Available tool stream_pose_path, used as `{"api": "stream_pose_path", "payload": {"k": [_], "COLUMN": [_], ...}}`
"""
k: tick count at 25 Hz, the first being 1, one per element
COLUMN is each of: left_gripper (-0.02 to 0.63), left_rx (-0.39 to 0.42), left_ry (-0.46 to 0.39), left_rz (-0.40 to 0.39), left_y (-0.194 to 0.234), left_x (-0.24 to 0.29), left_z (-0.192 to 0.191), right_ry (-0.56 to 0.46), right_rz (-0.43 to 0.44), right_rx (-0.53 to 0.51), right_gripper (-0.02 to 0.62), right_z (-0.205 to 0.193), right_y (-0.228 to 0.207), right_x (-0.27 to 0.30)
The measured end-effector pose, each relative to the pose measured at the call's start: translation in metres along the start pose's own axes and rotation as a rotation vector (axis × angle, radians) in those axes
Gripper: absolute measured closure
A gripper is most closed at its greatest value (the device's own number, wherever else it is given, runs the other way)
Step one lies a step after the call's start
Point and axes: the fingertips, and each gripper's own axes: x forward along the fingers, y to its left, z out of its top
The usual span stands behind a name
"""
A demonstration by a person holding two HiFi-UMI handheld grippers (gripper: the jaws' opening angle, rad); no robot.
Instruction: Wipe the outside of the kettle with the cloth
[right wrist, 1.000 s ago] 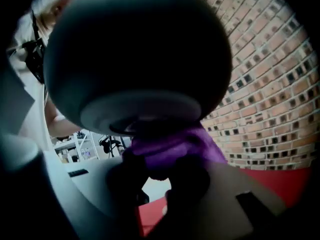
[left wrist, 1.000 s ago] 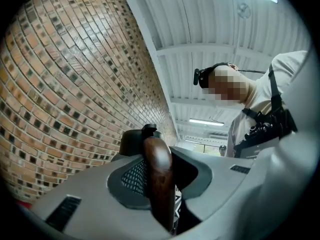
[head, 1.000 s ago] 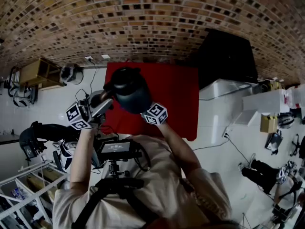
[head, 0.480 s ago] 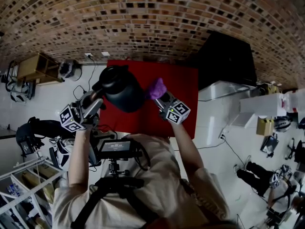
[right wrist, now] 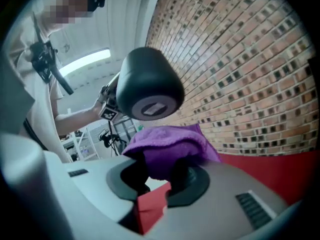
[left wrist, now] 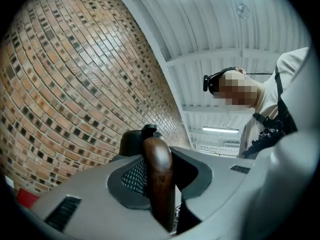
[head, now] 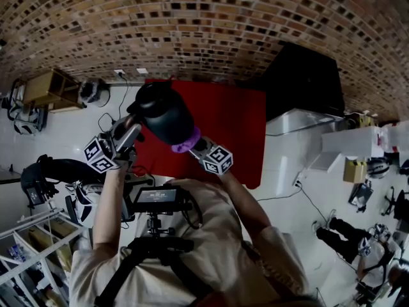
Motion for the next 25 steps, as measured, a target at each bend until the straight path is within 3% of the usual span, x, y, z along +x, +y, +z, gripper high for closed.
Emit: {"api": "stream_pose_path", "payload": {"k": [5,9,13,17,20,25], "left_gripper": [0.517,0.517,0.517,0.517,0.517,0.517], "left_rx": [0.01,0.022,0.014,0.031,0.049,0.035], "left_ry": [0.015,0.033,0.02,0.037,0.081,0.125], "left_rz": [0.03,0.056,0.068,0.096,0.125,0.176], "left_y": [0.009,0.013,0.013,0.018,0.023,0.035], "left_x": [0.014,0.008,-0.003,-0.013,-0.02,-0.032], "left_z": [-0.007,-0.012,-0.014,-0.017,-0.026,-0.045], "right_ry": [-0.033,-0.035,-0.073,-0.216,-0.302,-0.278], "right_rz": [0.104,0.078,0.008,-0.085,-0.193,-0.32], "right_rx": [-0.047,-0.099,-0.075,0.027,0.043,-0.012], "right_gripper": [0.495,0.495,0.495,0.495,0.495,0.495], "right_z": [0.021,0.028,0.036,0.067,0.092,0.1], "right_y": [0.043,0.039,0.018,-0.016,-0.045,-0.065], "right_x": [0.043,0.031,-0.009,-0.063,-0.112,-0.161]}}
